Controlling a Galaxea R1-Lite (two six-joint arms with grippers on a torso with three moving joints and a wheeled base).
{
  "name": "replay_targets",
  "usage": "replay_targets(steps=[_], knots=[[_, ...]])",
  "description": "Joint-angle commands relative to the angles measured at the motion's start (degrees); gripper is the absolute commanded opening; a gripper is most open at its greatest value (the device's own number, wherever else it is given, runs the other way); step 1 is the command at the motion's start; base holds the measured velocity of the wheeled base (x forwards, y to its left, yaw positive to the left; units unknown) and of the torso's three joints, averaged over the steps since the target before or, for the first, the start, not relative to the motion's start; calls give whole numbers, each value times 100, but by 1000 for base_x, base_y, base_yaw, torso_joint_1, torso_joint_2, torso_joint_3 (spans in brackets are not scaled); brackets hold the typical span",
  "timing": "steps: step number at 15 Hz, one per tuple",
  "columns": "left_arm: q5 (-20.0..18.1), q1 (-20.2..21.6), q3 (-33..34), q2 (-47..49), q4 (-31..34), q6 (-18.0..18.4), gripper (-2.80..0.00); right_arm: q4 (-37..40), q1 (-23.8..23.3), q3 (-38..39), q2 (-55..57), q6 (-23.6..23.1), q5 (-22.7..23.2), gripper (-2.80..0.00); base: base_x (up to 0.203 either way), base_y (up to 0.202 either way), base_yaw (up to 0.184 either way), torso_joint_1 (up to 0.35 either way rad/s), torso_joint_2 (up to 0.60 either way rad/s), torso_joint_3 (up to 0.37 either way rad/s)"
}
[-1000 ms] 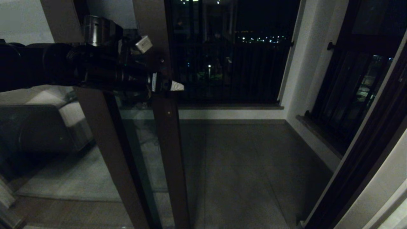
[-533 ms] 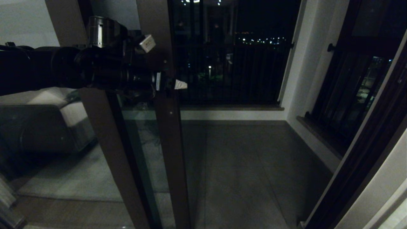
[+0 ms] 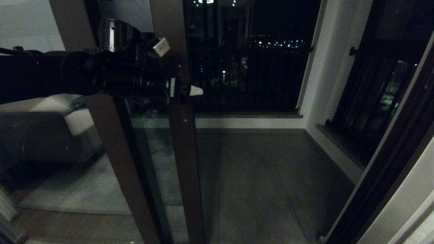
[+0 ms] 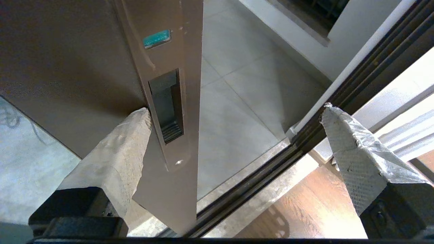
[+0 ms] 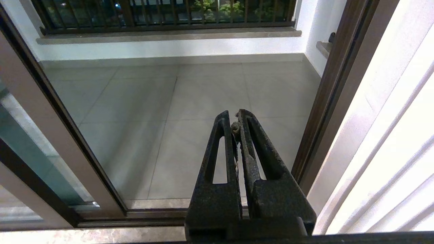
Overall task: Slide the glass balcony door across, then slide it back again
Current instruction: Close the slid door
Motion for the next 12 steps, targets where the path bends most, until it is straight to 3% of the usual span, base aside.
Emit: replay_targets(steps=[1,12], knots=[[-13,-101,-5,66,6,0,0,3,1,0,0,-4,3,-280,0,0,0,0,0,0],[4,-485,-260,290,-12,-12,0,-5,1,0,0,-4,3,-280,0,0,0,0,0,0]])
